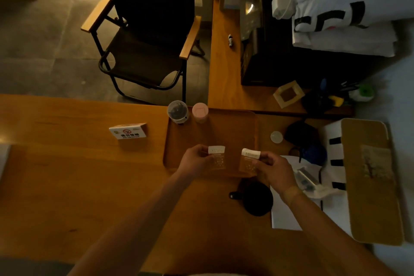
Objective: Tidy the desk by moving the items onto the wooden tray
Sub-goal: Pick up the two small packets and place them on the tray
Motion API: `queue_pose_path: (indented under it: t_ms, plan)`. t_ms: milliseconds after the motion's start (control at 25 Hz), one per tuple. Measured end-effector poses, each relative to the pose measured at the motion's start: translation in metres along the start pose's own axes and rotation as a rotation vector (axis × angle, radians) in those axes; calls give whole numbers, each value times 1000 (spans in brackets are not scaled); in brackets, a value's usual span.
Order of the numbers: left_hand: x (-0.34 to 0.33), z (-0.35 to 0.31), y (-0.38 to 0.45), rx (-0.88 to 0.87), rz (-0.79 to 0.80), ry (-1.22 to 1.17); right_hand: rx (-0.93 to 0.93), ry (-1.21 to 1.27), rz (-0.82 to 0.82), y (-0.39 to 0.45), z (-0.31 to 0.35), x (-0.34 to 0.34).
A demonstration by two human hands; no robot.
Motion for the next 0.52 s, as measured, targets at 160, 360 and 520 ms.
queue_pose_path:
  t_ms: [160, 360, 520]
  plan:
    - [-10, -3, 32, -27, -16, 93, 1, -64, 20, 39, 4, -2]
    - [-17, 1, 61, -34, -32, 158, -6, -131, 42, 70, 11, -10]
    - [-20, 3, 78, -57, -69, 229, 46, -254, -11, 83, 14, -17]
Point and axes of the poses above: each hand's wrist, its own y-axis towards the middle knuckle, its own x-axis out of the back of the hand, z = x × y, the point moved 3 cm from there along y, towards the middle knuckle, and after that the axes turned 10 degrees about -x, right-handed, at the moved point
